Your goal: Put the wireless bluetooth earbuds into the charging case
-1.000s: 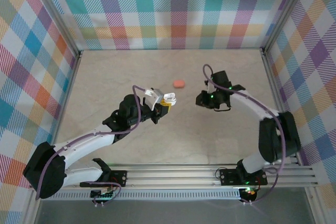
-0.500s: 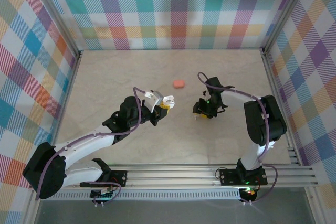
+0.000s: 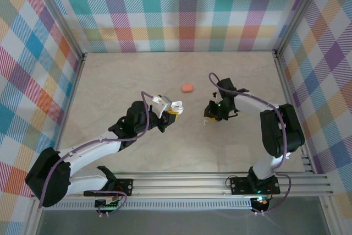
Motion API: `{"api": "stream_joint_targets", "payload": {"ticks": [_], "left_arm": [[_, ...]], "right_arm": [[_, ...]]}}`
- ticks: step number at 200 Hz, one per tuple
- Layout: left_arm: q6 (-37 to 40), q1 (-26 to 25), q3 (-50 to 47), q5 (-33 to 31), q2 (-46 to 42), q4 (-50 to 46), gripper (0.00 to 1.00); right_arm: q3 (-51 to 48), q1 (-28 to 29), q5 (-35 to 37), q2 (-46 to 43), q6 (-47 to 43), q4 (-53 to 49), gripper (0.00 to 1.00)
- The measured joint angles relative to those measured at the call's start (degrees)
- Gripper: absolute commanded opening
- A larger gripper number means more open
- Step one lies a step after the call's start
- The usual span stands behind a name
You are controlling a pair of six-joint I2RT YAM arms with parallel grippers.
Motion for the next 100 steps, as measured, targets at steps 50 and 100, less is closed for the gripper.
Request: {"api": "stream_joint_targets", "payload": {"ticks": [50, 100], "left_arm": [[0.00, 0.00, 0.00, 0.11, 0.00, -0.02, 0.00], [0.00, 0.00, 0.00, 0.11, -0.02, -0.02, 0.00]], "right_arm": [[-1.42, -0.26, 0.15, 0.07, -0.68, 0.74, 0.23], [-1.42, -0.26, 0.68, 1.22, -2.01, 0.90, 0.22]]}}
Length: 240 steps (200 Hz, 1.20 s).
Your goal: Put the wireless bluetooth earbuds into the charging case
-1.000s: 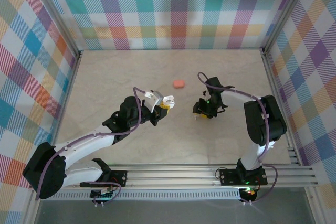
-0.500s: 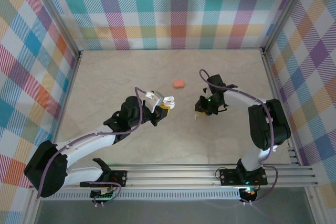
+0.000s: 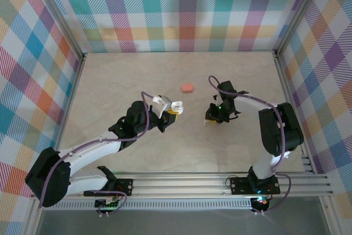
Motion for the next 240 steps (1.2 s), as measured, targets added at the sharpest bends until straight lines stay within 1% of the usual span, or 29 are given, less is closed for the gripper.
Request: {"api": "stream_joint_targets", "payload": {"ticks": [85, 133, 163, 184, 219, 240], "left_arm": [[-0.02, 0.00, 0.00, 0.02, -0.07, -1.11, 0.00], [-0.02, 0.00, 0.00, 0.00, -0.37, -1.27, 0.00], [-0.02, 0.00, 0.00, -0.02, -0.63, -1.29, 0.00], [-0.02, 0.00, 0.00, -0.04, -0.81, -1.33, 0.00], [-0.04, 0.00, 0.00, -0.15, -1.33, -1.49, 0.00], [-0.15, 0.00, 0.00, -0.15, -1.55, -1.53, 0.00]], "right_arm": [[0.00, 0.00, 0.26, 1.57, -1.25, 1.79, 0.22], [0.00, -0.04, -0.79, 2.08, -1.27, 2.54, 0.23], [-0.15, -0.04, -0.42, 1.66, -1.20, 2.49, 0.27], [-0.37, -0.04, 1.01, -0.35, -1.20, 1.57, 0.29], [0.15, -0.04, 1.88, -4.57, -0.94, 0.09, 0.42], [1.70, 0.20, 2.08, -4.20, -0.92, -1.40, 0.46]]}}
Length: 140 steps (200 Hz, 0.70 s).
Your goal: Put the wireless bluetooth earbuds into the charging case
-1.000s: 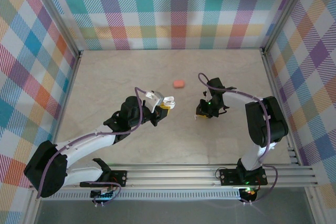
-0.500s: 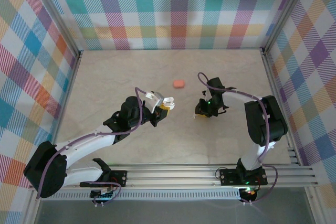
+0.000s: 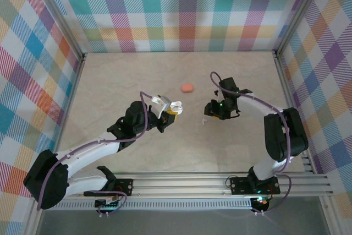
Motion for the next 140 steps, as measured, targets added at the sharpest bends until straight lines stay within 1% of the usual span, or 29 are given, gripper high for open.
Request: {"api": "stream_joint_targets", "payload": {"ticks": [50, 70, 112, 140], "left_arm": [[-0.07, 0.00, 0.00, 0.00, -0.33, -0.20, 0.00], [-0.07, 0.00, 0.00, 0.00, -0.87, -0.28, 0.00], [-0.07, 0.00, -0.07, 0.00, -2.25, -1.03, 0.00], [-0.04, 0.00, -0.83, -0.02, -3.19, -1.20, 0.00]], "right_arm": [[2.40, 1.66, 1.75, 2.47, 1.33, -3.91, 0.49], [4.39, 2.25, 2.19, 4.94, 2.10, -4.76, 0.50], [7.78, 3.63, 2.89, 9.14, 2.80, -6.60, 0.50], [8.59, 4.35, 3.82, 10.43, 2.80, -7.61, 0.48]]}}
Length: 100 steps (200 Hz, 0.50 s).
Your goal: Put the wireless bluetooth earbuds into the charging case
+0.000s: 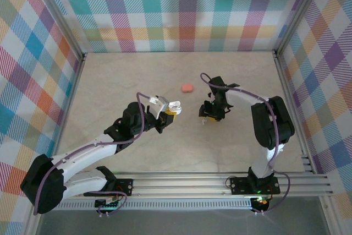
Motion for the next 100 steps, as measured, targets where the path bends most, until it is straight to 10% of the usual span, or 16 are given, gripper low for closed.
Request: {"api": "stream_joint_targets", "payload": {"ticks": [100], "left_arm": [[0.04, 0.00, -0.63, -0.02, -1.86, -0.37, 0.00]], "right_arm": [[2.78, 1.51, 1.92, 3.26, -0.04, -2.71, 0.41]]}}
